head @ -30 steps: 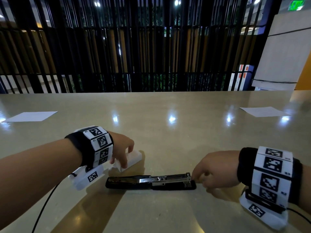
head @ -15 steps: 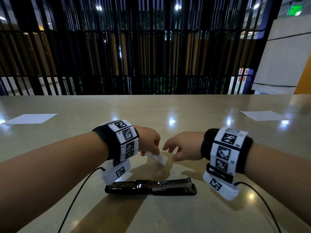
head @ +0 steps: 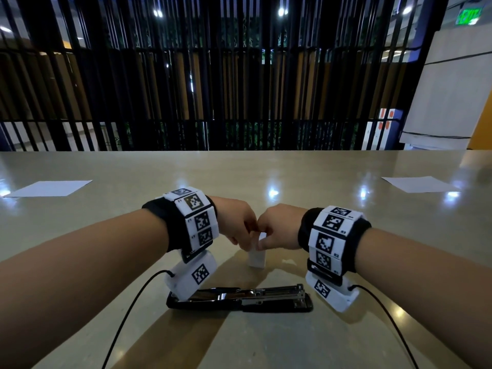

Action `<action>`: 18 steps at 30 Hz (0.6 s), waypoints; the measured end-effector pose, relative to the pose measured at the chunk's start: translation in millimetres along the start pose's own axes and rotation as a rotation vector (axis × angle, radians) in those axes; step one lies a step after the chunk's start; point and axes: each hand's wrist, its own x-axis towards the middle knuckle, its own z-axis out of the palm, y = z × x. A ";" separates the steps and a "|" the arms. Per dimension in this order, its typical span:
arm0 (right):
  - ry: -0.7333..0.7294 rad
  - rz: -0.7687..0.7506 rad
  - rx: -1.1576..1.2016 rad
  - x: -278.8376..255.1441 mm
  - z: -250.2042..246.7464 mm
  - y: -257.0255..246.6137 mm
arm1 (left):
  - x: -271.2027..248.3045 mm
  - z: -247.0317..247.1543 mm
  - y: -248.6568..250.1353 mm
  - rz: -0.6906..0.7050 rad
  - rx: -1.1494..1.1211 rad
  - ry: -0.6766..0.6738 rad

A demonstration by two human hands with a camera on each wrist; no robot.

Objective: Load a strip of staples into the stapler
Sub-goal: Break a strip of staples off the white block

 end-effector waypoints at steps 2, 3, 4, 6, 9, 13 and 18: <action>-0.015 0.005 0.064 1.1 1.1 2.5 | 2.0 4.0 -2.5 0.004 0.066 0.010; -0.018 0.004 0.081 1.3 1.7 3.1 | 2.3 6.4 -3.2 0.007 0.091 0.023; -0.018 0.001 0.084 0.9 1.5 3.1 | 2.9 8.2 -3.8 0.010 0.110 0.035; 0.005 -0.006 0.089 -0.8 -1.1 3.5 | 3.6 10.2 -5.3 0.013 0.124 0.047; 0.043 -0.026 0.110 -4.6 -9.0 5.1 | 4.1 10.8 -6.0 0.016 0.128 0.055; 0.033 -0.058 -0.005 -5.0 -13.5 1.4 | 4.5 11.1 -6.4 0.020 0.097 0.050; -0.004 -0.084 -0.091 -3.3 -17.6 -4.8 | 2.5 11.8 -9.2 0.032 0.042 0.055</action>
